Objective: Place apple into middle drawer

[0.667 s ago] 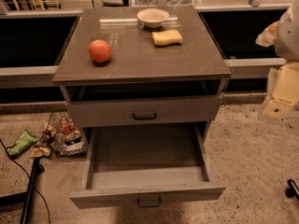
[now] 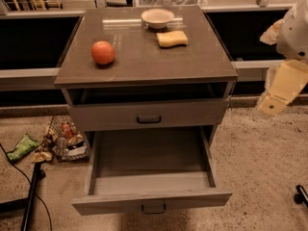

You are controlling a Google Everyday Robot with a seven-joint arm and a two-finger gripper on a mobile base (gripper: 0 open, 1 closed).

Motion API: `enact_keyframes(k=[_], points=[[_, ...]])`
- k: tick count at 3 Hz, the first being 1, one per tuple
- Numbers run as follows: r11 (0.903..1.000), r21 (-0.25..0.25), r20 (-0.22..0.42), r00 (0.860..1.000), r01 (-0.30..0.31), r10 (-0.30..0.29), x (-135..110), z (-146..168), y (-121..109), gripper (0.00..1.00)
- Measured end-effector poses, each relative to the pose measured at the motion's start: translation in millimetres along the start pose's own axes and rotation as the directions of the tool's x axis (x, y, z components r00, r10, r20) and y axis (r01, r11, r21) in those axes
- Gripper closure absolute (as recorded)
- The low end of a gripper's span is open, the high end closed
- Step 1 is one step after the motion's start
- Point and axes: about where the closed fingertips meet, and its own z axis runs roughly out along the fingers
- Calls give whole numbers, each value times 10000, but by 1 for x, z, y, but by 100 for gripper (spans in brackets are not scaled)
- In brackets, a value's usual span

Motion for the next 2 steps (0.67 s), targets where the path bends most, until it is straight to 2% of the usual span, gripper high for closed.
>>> enact_keyframes(k=[1,2], points=[[9941,124,973,9896,-1074,1057,-22,21,-18,0],[9942,124,976,9896,-1073,1056,-22,21,-19,0]])
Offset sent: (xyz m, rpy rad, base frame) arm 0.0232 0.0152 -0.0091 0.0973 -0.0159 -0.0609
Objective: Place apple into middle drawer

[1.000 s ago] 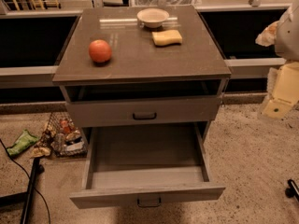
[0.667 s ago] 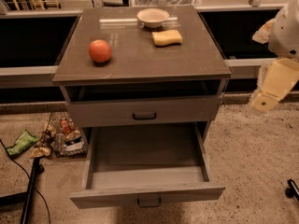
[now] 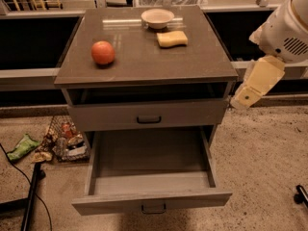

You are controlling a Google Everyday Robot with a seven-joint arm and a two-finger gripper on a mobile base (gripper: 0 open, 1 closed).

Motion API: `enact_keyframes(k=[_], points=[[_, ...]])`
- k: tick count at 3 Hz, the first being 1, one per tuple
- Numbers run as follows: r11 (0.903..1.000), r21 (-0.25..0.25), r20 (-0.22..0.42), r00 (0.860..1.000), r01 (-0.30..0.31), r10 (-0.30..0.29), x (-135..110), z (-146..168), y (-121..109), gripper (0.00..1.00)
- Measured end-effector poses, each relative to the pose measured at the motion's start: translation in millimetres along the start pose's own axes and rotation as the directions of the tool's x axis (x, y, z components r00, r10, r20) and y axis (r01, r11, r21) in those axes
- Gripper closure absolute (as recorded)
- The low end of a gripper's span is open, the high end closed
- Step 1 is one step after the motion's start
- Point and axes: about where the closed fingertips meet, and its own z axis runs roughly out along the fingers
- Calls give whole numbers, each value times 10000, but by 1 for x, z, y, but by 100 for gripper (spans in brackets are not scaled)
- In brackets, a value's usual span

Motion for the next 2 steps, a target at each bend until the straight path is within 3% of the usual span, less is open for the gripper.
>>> enact_keyframes(k=[1,2], points=[[9996,-65,579,9979,290,-286,-39,25,-21,0],[9989,-271,1650,9857,389,-339,-94,56,-44,0]])
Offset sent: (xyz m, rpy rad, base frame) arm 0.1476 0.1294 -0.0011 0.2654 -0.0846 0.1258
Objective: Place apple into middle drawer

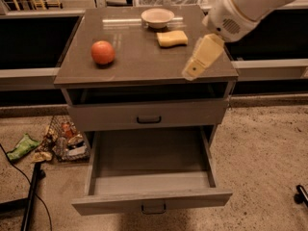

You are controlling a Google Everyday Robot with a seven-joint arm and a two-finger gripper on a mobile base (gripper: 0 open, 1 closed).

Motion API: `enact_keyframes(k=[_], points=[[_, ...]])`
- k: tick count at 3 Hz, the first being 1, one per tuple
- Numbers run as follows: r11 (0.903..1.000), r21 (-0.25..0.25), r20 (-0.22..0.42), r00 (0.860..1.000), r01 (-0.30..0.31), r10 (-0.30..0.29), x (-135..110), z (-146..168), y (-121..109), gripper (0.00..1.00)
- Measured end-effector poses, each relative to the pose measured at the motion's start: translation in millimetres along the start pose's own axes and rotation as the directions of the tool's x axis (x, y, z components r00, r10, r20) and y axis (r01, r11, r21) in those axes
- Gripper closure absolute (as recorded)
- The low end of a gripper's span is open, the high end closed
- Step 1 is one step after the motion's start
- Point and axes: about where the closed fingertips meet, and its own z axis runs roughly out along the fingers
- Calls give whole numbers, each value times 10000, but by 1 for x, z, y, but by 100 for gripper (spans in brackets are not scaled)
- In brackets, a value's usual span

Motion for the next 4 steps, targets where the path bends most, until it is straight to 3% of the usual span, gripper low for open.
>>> enact_keyframes(k=[1,2,4], points=[[9989,-391,1041,9941,-252,291,-44,36,-13,0],[9919,-933,1808,9782,-862,1020,-76,82,-15,0],[9919,-809,1746,9783,-983,1112,-78,86,-16,0]])
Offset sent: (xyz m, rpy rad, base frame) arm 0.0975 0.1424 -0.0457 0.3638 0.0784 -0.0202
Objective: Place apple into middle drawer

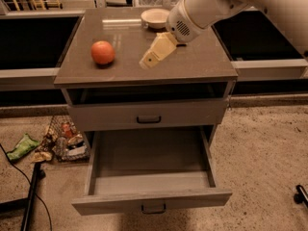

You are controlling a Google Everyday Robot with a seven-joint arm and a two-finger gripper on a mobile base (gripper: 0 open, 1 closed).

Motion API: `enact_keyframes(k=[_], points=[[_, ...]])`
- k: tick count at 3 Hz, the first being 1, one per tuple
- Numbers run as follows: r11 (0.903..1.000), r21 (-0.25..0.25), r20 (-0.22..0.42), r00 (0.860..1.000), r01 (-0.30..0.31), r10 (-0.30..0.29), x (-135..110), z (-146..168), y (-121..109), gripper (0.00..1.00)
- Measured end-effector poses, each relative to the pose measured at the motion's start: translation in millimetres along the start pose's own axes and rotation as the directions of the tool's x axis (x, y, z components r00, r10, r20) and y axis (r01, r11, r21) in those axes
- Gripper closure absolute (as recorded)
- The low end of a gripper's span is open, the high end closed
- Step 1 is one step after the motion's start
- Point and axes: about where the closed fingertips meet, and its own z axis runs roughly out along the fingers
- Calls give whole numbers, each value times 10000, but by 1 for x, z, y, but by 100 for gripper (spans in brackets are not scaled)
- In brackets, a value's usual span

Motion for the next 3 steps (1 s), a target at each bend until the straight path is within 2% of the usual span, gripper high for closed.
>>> enact_keyframes(k=[1,2,3], points=[[10000,48,407,9992,-22,20,-17,31,-11,0],[9999,4,1169,9930,-161,159,-39,70,-26,0],[9989,-244,1824,9822,-410,447,-58,110,-31,0]])
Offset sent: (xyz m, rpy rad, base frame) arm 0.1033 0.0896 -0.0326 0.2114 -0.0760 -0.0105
